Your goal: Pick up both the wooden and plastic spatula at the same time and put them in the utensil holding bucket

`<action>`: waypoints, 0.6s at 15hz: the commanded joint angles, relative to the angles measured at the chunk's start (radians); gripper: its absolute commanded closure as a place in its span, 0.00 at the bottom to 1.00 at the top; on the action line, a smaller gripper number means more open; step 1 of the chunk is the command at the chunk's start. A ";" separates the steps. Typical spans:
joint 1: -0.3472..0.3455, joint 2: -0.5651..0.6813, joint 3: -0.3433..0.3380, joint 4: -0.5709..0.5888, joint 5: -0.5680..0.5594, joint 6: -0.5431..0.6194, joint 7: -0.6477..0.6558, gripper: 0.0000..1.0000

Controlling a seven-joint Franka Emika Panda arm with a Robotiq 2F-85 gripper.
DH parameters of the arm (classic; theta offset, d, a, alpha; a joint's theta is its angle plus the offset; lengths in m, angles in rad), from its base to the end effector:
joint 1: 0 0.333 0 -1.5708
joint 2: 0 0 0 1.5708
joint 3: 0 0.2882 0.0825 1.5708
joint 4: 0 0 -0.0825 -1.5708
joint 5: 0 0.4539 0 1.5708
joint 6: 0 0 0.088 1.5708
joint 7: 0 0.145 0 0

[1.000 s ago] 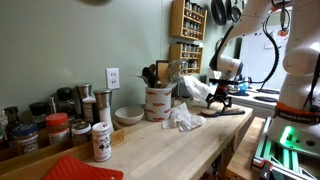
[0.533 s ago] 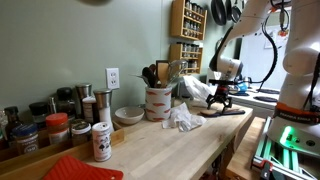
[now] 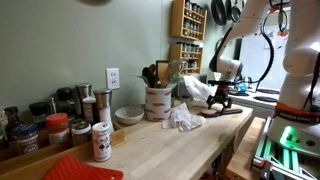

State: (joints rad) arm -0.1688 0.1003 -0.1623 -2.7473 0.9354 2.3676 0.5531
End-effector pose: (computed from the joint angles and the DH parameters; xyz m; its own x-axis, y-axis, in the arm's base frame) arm 0.3375 -0.0881 0.0362 -0.1551 -0.8041 -0.5739 -0.9879 0.1260 0.0904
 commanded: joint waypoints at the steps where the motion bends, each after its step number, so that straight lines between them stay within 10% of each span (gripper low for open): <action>1: 0.026 0.027 0.013 0.003 0.058 0.063 -0.004 0.38; 6: 0.051 0.002 0.032 0.005 0.085 0.097 -0.009 0.76; 7: 0.055 -0.007 0.033 0.004 0.071 0.094 0.000 0.32; 9: 0.058 -0.026 0.033 0.003 0.039 0.104 0.009 0.34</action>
State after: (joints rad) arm -0.1352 0.0877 -0.1409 -2.7356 0.9808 2.4241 0.5521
